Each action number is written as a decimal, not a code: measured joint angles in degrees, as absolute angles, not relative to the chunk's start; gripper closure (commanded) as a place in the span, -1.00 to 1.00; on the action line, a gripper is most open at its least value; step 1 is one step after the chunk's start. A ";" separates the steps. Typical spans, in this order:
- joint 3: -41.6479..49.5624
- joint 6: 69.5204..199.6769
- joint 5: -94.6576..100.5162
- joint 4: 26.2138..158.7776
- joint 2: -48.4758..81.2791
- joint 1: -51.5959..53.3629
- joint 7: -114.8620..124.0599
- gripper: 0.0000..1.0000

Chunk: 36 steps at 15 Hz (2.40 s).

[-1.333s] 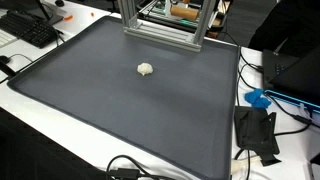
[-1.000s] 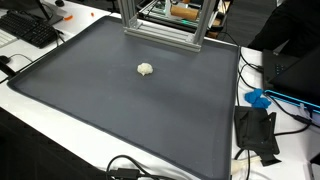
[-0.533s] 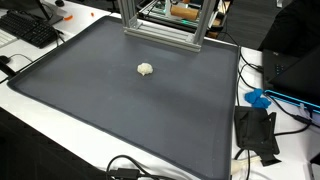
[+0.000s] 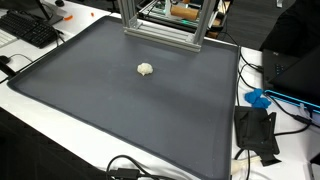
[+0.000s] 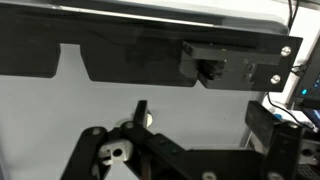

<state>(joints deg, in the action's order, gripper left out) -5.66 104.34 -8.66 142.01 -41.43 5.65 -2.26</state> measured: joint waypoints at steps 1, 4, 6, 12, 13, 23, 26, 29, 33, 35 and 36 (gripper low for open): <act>-6.43 105.34 -8.87 142.61 -42.16 6.24 -1.29 -1.00; -8.12 108.22 -9.71 144.91 -43.40 7.70 0.92 -1.00; -8.85 109.85 -10.10 146.30 -43.51 8.50 1.81 -1.00; -9.40 111.23 -10.26 149.35 -43.46 9.97 2.62 -1.00; -9.40 111.23 -10.30 149.59 -43.46 10.09 2.63 -1.00; -9.40 112.67 -10.35 150.72 -43.53 10.57 2.63 -1.00; -9.39 113.17 -10.35 151.00 -43.53 10.57 2.64 -1.00; -9.35 113.17 -10.35 151.66 -43.53 10.57 2.70 -1.00; -9.18 113.17 -10.35 151.96 -43.53 10.57 3.07 -1.00; -9.15 113.18 -10.35 152.03 -43.53 10.56 3.27 -1.00; -9.14 113.18 -10.35 152.08 -43.53 10.56 3.33 -1.00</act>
<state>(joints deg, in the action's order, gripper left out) -9.14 113.18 -10.35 152.08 -43.53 10.56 3.33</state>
